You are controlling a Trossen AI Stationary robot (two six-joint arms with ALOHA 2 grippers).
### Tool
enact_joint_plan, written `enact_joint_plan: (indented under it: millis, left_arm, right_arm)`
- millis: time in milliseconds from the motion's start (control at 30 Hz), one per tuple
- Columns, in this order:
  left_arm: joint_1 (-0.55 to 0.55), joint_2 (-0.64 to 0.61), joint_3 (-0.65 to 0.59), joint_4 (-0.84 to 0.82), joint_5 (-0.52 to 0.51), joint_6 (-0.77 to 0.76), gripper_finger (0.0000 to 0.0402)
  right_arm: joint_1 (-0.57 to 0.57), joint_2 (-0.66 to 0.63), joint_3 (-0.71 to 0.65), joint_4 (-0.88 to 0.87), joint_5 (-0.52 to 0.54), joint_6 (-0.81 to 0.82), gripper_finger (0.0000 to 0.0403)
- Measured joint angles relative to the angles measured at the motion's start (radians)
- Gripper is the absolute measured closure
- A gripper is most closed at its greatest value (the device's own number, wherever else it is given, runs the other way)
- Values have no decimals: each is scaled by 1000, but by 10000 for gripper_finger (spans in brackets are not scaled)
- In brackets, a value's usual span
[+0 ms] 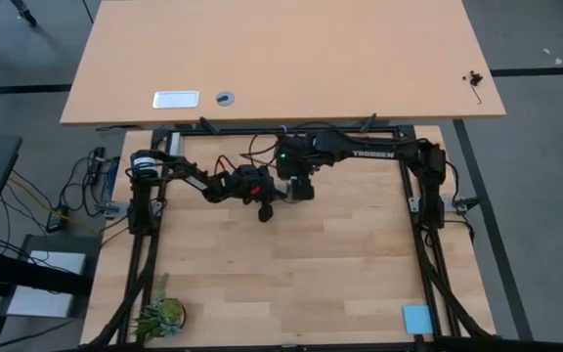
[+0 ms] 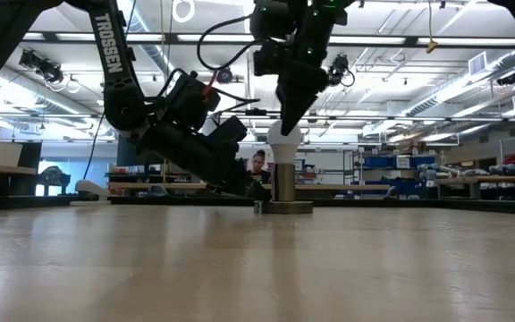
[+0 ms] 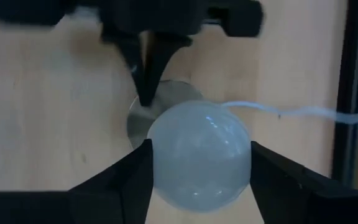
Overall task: Screw lightbulb
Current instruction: Remove the white lightbulb from the gold lamp
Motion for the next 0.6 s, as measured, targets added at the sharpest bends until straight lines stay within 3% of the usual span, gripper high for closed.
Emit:
enact_joint_plan:
  millis: [100,267,600]
  left_arm:
    - [0,0,0,0,0,1,401]
    - [0,0,-1,-2,0,2,401]
    - [-1,0,-1,-4,7,1,401]
  right_arm:
    - [-2,-1,0,11,-30,-120,161]
    - [21,-1,-2,31,-37,-81,157]
    - [71,-15,90,10,60,296,101]
